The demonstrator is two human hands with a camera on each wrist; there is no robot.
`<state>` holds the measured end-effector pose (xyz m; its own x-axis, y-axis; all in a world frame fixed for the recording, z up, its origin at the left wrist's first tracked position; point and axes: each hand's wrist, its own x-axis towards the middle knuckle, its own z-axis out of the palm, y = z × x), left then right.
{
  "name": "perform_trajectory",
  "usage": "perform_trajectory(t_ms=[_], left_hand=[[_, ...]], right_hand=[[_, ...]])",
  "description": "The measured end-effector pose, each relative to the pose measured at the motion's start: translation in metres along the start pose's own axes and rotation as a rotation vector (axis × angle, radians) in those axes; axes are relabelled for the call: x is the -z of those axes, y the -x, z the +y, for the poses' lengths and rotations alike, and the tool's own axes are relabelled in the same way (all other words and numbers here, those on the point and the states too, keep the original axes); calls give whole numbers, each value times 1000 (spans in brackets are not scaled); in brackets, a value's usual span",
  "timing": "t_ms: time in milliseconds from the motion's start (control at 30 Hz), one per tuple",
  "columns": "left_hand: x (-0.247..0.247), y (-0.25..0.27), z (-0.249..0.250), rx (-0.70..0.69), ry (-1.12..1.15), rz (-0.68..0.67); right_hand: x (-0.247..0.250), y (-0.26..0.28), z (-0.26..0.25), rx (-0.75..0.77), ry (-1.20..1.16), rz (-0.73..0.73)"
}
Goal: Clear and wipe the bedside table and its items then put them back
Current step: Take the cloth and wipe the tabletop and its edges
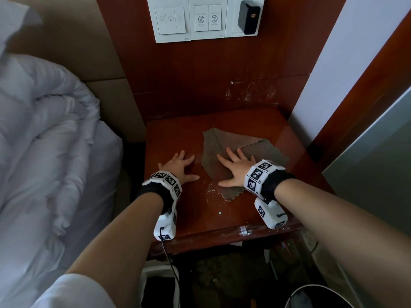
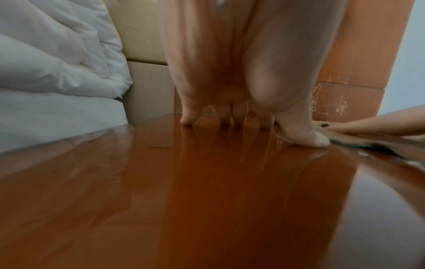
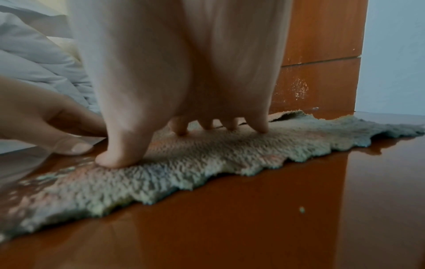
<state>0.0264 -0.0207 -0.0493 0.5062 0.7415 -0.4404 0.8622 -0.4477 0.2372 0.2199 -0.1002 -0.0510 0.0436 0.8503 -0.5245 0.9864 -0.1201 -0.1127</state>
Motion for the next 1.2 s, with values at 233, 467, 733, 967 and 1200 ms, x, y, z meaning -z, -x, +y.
perform_trajectory(t_ms=[233, 467, 733, 967, 1200], left_hand=[[-10, 11, -2, -1, 12, 28], [-9, 24, 4, -26, 157, 150], [-16, 30, 49, -152, 81, 152], [-26, 23, 84, -181, -16, -40], [-29, 30, 88, -175, -159, -110]], right_hand=[[-17, 23, -6, 50, 31, -24], [-34, 46, -13, 144, 55, -48], [-8, 69, 19, 147, -347, 173], [-29, 76, 73, -70, -334, 348], [-25, 76, 89, -168, -315, 469]])
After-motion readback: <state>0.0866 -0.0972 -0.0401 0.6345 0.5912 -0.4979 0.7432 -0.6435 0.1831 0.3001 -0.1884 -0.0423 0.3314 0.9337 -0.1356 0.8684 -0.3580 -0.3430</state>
